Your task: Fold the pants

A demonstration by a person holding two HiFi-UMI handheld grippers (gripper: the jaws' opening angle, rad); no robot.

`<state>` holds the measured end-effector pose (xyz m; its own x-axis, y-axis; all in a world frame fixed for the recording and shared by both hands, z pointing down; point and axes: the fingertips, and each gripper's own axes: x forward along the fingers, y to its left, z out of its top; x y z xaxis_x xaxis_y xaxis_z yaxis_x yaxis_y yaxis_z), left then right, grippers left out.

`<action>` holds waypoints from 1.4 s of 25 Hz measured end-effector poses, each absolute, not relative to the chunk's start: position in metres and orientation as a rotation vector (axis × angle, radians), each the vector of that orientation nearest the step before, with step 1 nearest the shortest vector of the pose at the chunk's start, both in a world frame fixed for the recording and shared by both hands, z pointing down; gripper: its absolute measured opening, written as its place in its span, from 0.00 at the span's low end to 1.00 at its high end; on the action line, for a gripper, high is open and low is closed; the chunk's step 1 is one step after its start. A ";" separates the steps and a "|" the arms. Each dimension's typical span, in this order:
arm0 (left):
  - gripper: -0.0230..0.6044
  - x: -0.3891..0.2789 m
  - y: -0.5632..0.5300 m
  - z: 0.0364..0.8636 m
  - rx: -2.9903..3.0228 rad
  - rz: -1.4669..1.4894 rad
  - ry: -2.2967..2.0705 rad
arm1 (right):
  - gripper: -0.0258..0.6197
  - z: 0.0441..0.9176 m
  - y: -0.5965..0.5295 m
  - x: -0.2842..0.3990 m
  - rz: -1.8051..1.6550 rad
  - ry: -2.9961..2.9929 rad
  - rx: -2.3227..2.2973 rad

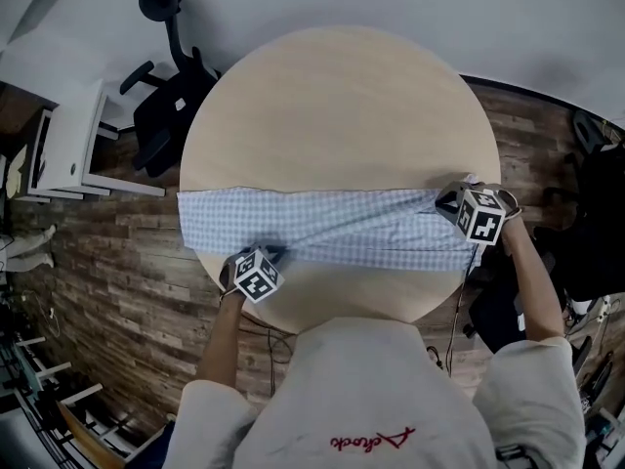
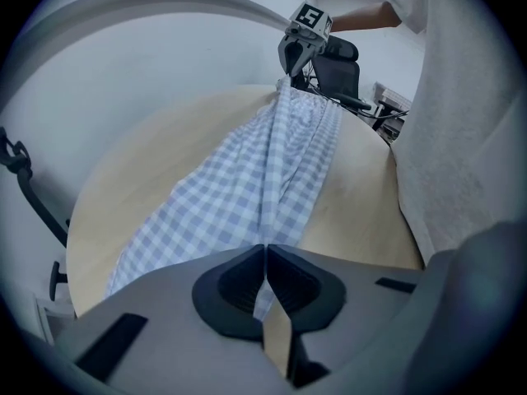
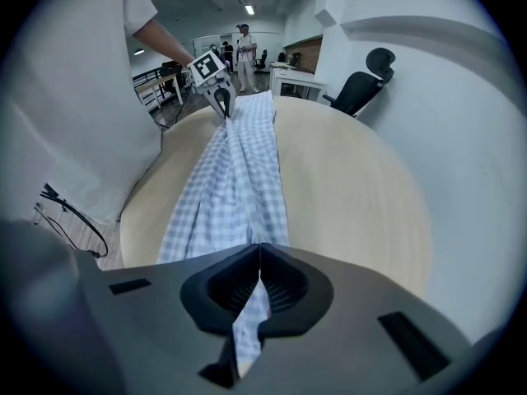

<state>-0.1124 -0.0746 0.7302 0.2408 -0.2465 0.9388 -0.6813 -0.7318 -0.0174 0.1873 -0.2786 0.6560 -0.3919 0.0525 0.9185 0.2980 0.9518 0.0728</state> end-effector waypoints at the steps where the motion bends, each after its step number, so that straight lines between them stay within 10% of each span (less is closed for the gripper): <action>1: 0.10 -0.113 -0.074 0.727 2.135 1.504 -0.852 | 0.09 0.655 -0.271 0.193 -0.275 -1.960 -0.239; 35: 0.10 -0.102 -0.029 0.748 2.161 1.656 -0.818 | 0.09 0.744 -0.115 0.259 -0.248 -1.890 -0.035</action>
<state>-0.1018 -0.0289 0.7483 0.1743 -0.2562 0.9508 -0.5995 -0.7936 -0.1039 0.2585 -0.1154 0.7439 -0.3294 -0.0984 0.9390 0.1474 0.9770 0.1541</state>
